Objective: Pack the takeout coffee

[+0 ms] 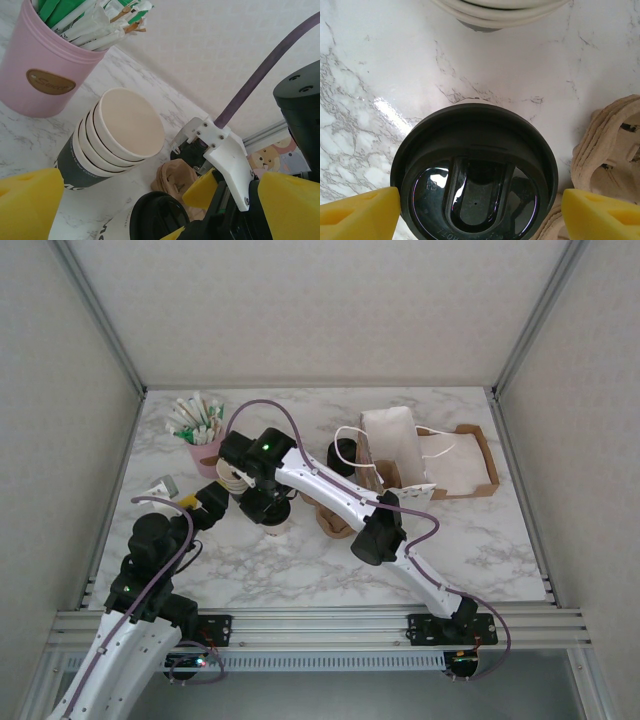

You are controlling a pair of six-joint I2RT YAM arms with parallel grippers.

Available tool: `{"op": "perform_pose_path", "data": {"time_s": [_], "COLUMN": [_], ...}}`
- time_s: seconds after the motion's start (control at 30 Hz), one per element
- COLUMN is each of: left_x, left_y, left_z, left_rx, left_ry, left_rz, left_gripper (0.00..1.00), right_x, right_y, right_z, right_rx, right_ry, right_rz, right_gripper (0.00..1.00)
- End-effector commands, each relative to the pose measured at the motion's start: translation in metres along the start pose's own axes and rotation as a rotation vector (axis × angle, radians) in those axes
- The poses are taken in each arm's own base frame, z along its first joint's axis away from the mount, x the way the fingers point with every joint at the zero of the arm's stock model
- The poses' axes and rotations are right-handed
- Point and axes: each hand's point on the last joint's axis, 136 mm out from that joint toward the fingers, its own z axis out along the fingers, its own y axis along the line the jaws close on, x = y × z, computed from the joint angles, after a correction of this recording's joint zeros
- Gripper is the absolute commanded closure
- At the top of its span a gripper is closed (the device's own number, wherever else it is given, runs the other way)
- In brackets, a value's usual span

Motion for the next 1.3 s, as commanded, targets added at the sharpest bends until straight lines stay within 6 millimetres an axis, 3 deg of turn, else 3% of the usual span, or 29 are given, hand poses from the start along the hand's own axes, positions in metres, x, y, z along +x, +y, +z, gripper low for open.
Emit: {"op": "perform_pose_path", "data": {"time_s": [0.0, 0.43, 1.27], "left_x": [-0.0030, -0.0034, -0.0033], "left_y": [-0.0026, -0.0026, -0.0027], "left_z": [-0.0023, -0.0018, -0.0020], "left_rx": [0.014, 0.014, 0.014], "left_ry": [-0.010, -0.011, -0.011], "left_rz": [0.020, 0.020, 0.021], "left_gripper": [0.00, 0.00, 0.00], "right_x": [0.0031, 0.0031, 0.0019], "right_y": [0.0069, 0.0078, 0.0084], "right_z": [0.0071, 0.0082, 0.0102], "right_rx": [-0.003, -0.008, -0.017], "right_ry": [0.024, 0.027, 0.026], "right_rz": [0.001, 0.001, 0.009], "right_gripper": [0.16, 0.20, 0.18]}}
